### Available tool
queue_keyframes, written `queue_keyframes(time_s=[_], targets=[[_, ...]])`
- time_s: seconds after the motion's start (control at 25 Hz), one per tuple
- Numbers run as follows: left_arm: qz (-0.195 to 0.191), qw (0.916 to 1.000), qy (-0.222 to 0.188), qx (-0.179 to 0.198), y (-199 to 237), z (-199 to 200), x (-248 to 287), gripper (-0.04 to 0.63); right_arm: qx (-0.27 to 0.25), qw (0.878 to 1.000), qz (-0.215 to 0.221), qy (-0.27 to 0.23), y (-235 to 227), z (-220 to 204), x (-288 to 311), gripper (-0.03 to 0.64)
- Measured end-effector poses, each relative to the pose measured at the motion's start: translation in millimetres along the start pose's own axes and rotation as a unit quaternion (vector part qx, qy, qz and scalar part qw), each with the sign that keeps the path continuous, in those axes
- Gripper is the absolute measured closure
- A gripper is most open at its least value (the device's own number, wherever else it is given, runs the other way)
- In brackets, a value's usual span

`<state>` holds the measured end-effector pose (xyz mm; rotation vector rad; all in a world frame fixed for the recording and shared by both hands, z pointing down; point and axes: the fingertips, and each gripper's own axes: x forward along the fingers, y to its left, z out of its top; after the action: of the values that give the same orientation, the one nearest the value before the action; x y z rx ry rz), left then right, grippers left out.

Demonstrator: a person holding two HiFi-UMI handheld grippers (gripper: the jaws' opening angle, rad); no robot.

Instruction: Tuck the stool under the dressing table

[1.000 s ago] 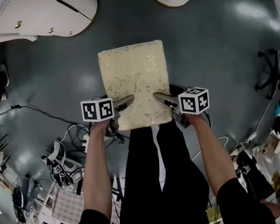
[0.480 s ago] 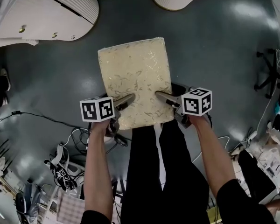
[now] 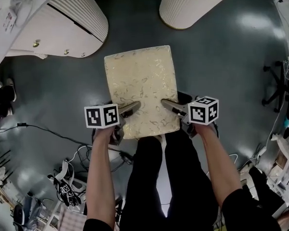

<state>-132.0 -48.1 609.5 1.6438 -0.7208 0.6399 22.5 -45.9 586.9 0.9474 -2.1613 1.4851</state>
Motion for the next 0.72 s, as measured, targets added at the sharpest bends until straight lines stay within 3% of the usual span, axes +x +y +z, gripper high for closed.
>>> queue_keyframes(time_s=[0.16,0.48,0.72], targets=[[0.009,0.9999,-0.011,0.002,4.0,54.5,11.3,0.074,0.000,1.000,0.012,-0.011,-19.8,50.0,16.2,0.310],[0.021,0.9995,-0.024,-0.005,1.3,64.3,3.9,0.074,-0.008,0.999,0.031,-0.014,-17.4,63.2,17.6,0.310],[0.018,0.9982,-0.047,-0.034,6.1,122.5,27.6,0.074,-0.026,0.999,0.034,-0.015,-45.9,128.6,35.1,0.310]])
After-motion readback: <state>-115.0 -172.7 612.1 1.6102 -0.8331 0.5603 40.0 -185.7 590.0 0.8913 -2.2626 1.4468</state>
